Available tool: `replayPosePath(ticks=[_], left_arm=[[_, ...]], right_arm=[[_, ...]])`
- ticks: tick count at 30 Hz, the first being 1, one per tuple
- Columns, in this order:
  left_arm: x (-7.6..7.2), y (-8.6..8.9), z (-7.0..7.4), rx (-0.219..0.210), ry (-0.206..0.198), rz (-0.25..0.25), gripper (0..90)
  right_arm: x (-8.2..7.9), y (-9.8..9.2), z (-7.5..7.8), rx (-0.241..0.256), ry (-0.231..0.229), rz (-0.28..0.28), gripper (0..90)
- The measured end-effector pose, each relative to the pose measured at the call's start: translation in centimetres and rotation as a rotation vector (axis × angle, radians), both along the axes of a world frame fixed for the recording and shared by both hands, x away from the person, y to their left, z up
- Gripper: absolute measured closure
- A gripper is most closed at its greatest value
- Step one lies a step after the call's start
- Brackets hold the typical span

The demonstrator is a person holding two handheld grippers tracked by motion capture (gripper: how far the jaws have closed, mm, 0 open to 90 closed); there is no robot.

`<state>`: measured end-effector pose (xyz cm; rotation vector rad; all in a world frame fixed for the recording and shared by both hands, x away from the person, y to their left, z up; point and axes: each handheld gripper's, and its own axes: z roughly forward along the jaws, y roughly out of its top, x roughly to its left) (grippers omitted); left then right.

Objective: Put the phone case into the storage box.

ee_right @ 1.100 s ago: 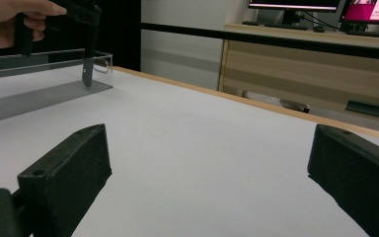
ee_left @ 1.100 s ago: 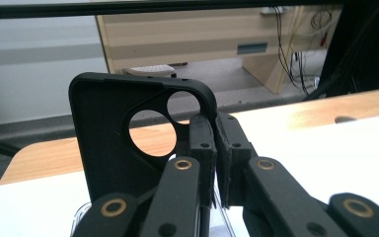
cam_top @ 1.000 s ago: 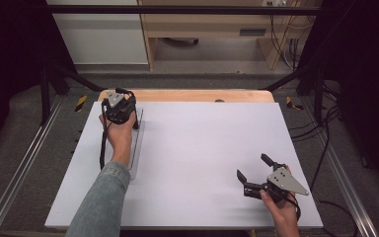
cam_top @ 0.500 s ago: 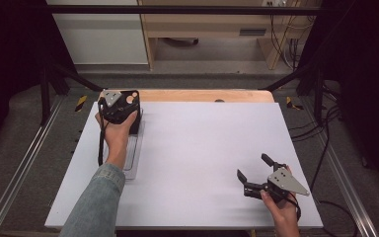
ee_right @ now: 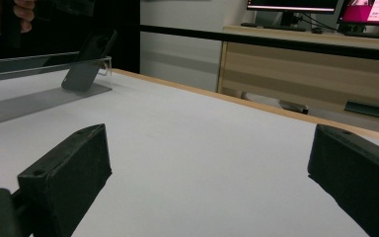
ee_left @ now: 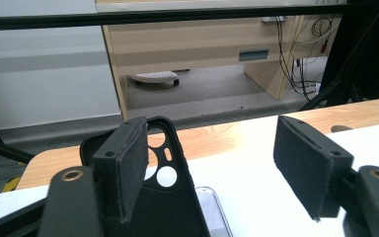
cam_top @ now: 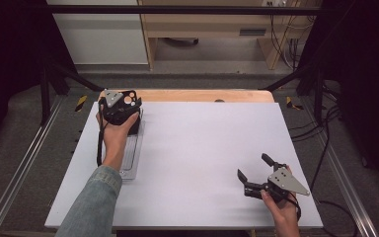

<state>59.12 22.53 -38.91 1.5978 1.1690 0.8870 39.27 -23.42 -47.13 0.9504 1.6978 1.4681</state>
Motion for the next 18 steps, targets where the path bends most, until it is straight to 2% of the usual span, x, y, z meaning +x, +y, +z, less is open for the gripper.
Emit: replayPosePath(ticks=[7,11,18], left_arm=[[-0.42,0.10,0.41,-0.017,-0.010,-0.022,22.6],[-0.46,0.24,0.38,-0.029,0.005,-0.032,18.2],[-1.02,0.16,0.58,-0.041,-0.008,-0.042,11.1]], right_arm=[[-0.03,-0.15,0.05,0.010,-0.001,-0.003,2.8],[0.11,-0.14,-0.02,0.008,0.002,-0.004,2.8],[0.04,-0.12,-0.01,0.006,0.001,-0.004,2.7]])
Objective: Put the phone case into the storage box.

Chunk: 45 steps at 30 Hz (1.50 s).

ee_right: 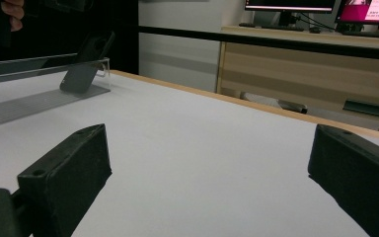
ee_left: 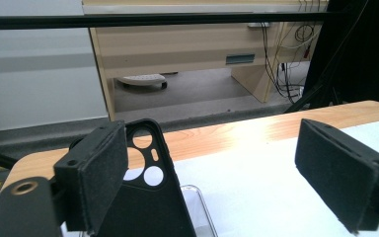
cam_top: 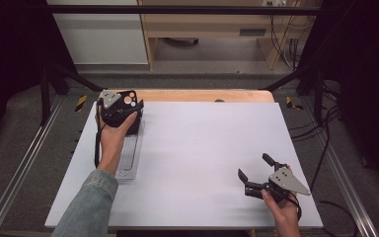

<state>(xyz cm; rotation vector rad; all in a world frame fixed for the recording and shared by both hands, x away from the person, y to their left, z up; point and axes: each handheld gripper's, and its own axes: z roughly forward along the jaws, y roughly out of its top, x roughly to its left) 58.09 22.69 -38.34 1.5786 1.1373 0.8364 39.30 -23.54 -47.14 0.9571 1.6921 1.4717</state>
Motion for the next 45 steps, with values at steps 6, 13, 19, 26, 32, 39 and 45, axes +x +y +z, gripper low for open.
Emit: replayPosePath(ticks=[6,13,19,26,32,39,45], left_arm=[[-0.5,-0.2,0.0,-0.014,0.000,-0.012,9.5],[-1.0,-0.7,0.0,-0.023,0.008,-0.041,7.7],[-1.6,-1.1,0.0,-0.033,0.003,-0.064,7.7],[-2.2,-1.6,0.3,-0.037,-0.006,-0.085,6.8],[-2.7,-2.1,0.5,-0.057,-0.012,-0.098,6.2],[-3.3,-3.2,0.7,-0.048,-0.012,-0.134,5.8],[-4.3,-4.5,1.0,-0.037,-0.017,-0.174,5.8]], right_arm=[[0.0,0.1,0.0,-0.002,0.001,0.000,2.7],[0.0,0.1,0.0,-0.003,0.002,0.000,2.7],[0.0,0.2,0.0,-0.006,0.001,0.004,2.7],[0.0,0.2,0.0,-0.007,0.001,0.004,2.6],[0.0,0.2,-0.1,-0.008,0.004,0.005,2.6],[0.0,0.3,-0.1,-0.008,0.004,0.006,2.5],[0.1,0.4,-0.1,-0.016,0.009,0.011,3.0]])
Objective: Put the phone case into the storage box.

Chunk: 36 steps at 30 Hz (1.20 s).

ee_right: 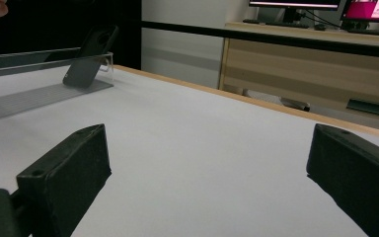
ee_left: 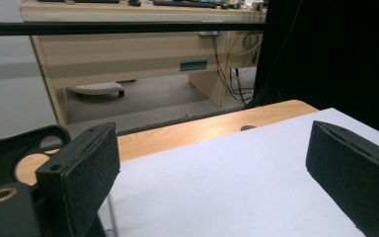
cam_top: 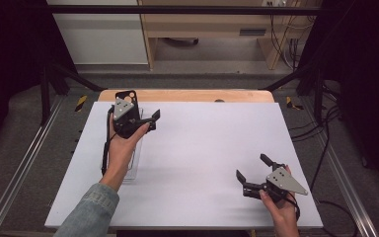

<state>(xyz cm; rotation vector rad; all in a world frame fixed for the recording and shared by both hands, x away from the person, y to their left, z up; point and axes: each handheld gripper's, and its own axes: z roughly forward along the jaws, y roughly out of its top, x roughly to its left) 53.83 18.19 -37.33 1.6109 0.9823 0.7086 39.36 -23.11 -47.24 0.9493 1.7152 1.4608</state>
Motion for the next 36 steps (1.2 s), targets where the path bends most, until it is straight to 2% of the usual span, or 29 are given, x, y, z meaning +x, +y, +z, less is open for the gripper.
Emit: replayPosePath(ticks=[4,18,21,24,31,36], left_arm=[[-0.9,-1.1,0.0,0.038,-0.005,-0.028,5.5],[-3.0,-3.8,-0.2,0.016,-0.028,-0.102,5.0],[-3.7,-4.0,-0.2,0.017,-0.039,-0.111,4.7],[-4.5,-3.9,-0.1,0.053,-0.050,-0.107,4.4],[-6.1,-3.0,0.4,0.033,-0.058,-0.106,3.9],[-7.1,-2.4,1.4,0.023,-0.075,-0.109,3.5]], right_arm=[[0.0,0.0,0.0,0.004,-0.001,0.003,2.7],[0.0,-0.2,0.0,0.014,-0.001,0.002,2.5],[-0.1,-0.2,0.1,0.012,-0.002,0.001,2.6],[0.0,-0.1,0.1,0.011,-0.002,0.002,2.6],[-0.2,-0.1,0.2,0.009,-0.004,0.000,2.7],[-0.3,-0.2,0.2,0.010,-0.006,-0.005,2.7]])
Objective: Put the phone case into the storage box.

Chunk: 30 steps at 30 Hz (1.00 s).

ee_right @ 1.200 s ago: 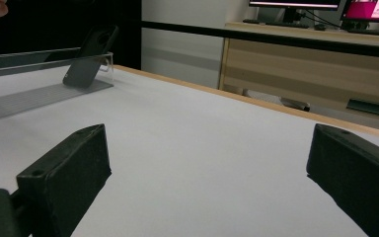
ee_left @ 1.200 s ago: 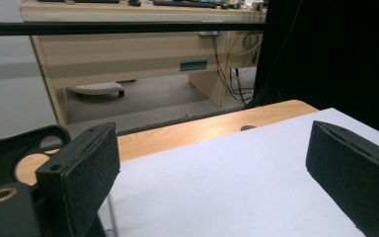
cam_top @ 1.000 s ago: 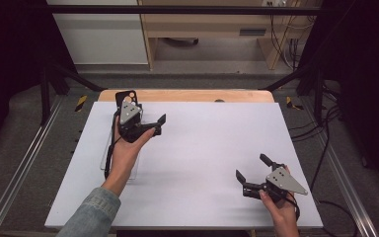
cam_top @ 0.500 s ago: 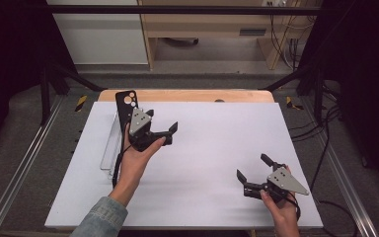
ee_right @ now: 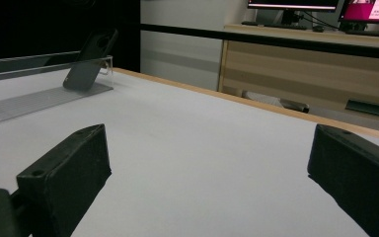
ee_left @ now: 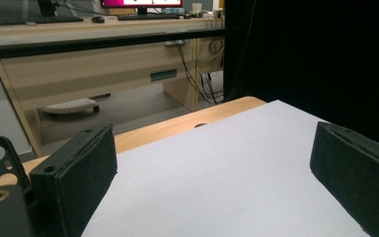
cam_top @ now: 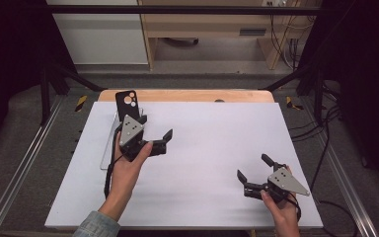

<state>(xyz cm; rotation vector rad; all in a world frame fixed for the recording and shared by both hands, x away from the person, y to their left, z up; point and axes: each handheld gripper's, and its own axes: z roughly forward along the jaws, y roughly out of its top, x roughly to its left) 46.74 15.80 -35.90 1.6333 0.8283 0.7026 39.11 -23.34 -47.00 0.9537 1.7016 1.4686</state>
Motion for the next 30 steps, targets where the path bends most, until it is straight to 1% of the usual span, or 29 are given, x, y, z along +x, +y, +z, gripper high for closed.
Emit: replayPosePath(ticks=[5,11,13,16,19,20,22,27,30], left_arm=[[-1.0,0.6,0.8,-0.012,-0.020,-0.008,3.0],[-1.5,1.9,1.5,-0.025,-0.034,0.004,2.8],[-1.7,2.3,1.5,-0.010,-0.029,0.009,2.8],[-2.1,2.9,1.7,-0.017,-0.031,0.016,2.9],[-2.3,3.6,1.9,-0.015,-0.045,0.017,2.7],[-2.4,3.9,2.0,-0.010,-0.047,0.022,2.6],[-2.6,4.5,2.1,-0.014,-0.048,0.031,2.6],[-3.2,6.0,2.8,0.000,-0.072,0.054,2.6],[-3.6,6.8,3.1,0.014,-0.074,0.065,2.6]], right_arm=[[0.0,0.0,-0.1,-0.004,0.001,-0.001,2.6],[0.1,0.0,-0.1,-0.001,0.008,0.003,3.0],[0.1,0.1,-0.1,-0.004,0.010,0.007,3.1],[0.1,0.1,-0.1,-0.006,0.008,0.007,2.8],[0.1,0.0,-0.1,-0.001,0.010,0.003,2.7],[0.1,0.0,-0.1,0.000,0.010,0.002,2.7],[0.1,0.0,-0.1,0.003,0.010,-0.002,2.7],[0.1,-0.2,-0.1,0.001,0.009,-0.006,2.6],[0.2,-0.2,-0.1,0.004,0.011,-0.010,2.6]])
